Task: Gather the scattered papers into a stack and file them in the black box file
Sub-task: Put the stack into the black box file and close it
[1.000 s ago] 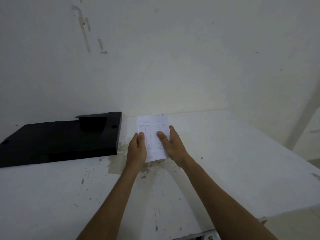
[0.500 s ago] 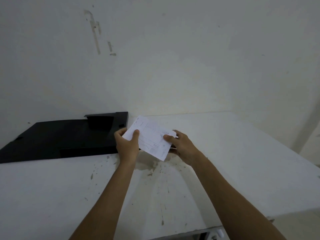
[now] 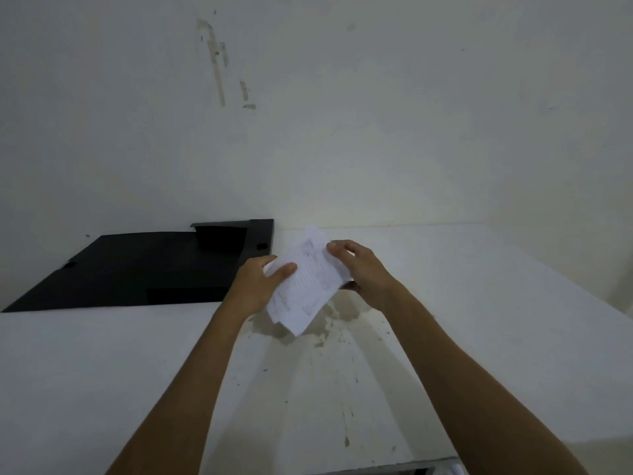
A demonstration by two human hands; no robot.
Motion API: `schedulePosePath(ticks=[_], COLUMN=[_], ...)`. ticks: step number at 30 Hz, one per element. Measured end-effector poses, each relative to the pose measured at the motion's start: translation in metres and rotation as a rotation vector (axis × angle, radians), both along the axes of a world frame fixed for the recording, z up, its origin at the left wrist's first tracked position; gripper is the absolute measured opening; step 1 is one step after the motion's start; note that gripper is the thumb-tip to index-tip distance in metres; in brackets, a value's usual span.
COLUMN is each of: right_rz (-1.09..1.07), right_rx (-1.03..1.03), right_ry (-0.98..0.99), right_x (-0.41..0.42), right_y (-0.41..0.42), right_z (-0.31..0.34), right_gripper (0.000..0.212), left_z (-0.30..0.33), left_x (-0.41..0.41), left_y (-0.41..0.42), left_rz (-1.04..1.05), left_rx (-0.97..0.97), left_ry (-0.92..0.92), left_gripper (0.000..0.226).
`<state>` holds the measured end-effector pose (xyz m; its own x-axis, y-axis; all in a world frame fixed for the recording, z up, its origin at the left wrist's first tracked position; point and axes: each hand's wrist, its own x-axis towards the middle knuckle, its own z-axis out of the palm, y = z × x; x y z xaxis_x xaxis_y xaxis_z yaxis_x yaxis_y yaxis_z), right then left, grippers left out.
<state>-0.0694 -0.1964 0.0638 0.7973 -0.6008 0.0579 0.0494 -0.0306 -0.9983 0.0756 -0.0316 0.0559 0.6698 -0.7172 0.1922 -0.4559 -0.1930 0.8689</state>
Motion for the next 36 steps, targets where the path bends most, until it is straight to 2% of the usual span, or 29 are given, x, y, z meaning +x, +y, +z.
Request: schedulePosePath(ticks=[2, 4, 6, 9, 10, 16, 18, 23, 27, 30, 32, 36], right_rz=[0.012, 0.043, 0.058, -0.018, -0.013, 0.011, 0.001, -0.066, -0.118, -0.339, -0.455, -0.262], right_rx=[0.160, 0.202, 0.115, -0.012, -0.028, -0.171, -0.233, -0.376, -0.445, -0.613, -0.606, -0.384], right_ry=[-0.038, -0.043, -0.086, -0.060, -0.051, -0.057, -0.028, 0.074, 0.175, 0.233, 0.225, 0.276], right_x=[0.017, 0.041, 0.068, 0.100, 0.109, 0.156, 0.174, 0.206, 0.215, 0.209, 0.206, 0.212], right_y=[0.013, 0.029, 0.041, 0.045, 0.044, 0.049, 0.052, 0.059, 0.059, 0.051, 0.042, 0.037], right_z=[-0.005, -0.012, -0.022, -0.025, -0.025, -0.023, -0.027, -0.037, -0.035, -0.042, -0.054, -0.071], right_gripper=[0.039, 0.039, 0.039, 0.038, 0.035, 0.031, 0.037, 0.054, 0.046, 0.036, 0.036, 0.056], left_z=[0.002, 0.005, 0.009, 0.015, 0.016, 0.008, 0.004, -0.003, -0.009, -0.010, -0.011, -0.011], left_x=[0.001, 0.005, 0.013, 0.034, 0.044, 0.098, 0.107, 0.129, 0.149, 0.168, 0.182, 0.209], left_y=[0.002, 0.002, 0.004, 0.015, 0.020, 0.031, 0.029, 0.025, 0.026, 0.026, 0.026, 0.014], left_rz=[0.149, 0.230, 0.188, 0.109, 0.114, 0.136, 0.148, 0.177, 0.199, 0.219, 0.235, 0.232], left_rx=[-0.152, -0.209, -0.155, -0.148, -0.143, -0.078, -0.075, -0.024, 0.010, 0.044, 0.072, 0.146], left_ry=[0.127, 0.191, 0.272, 0.584, 0.607, 0.295, 0.212, 0.116, 0.074, 0.054, 0.042, 0.034], left_gripper=[0.033, 0.026, 0.031, 0.043, 0.044, 0.037, 0.032, 0.035, 0.037, 0.036, 0.034, 0.035])
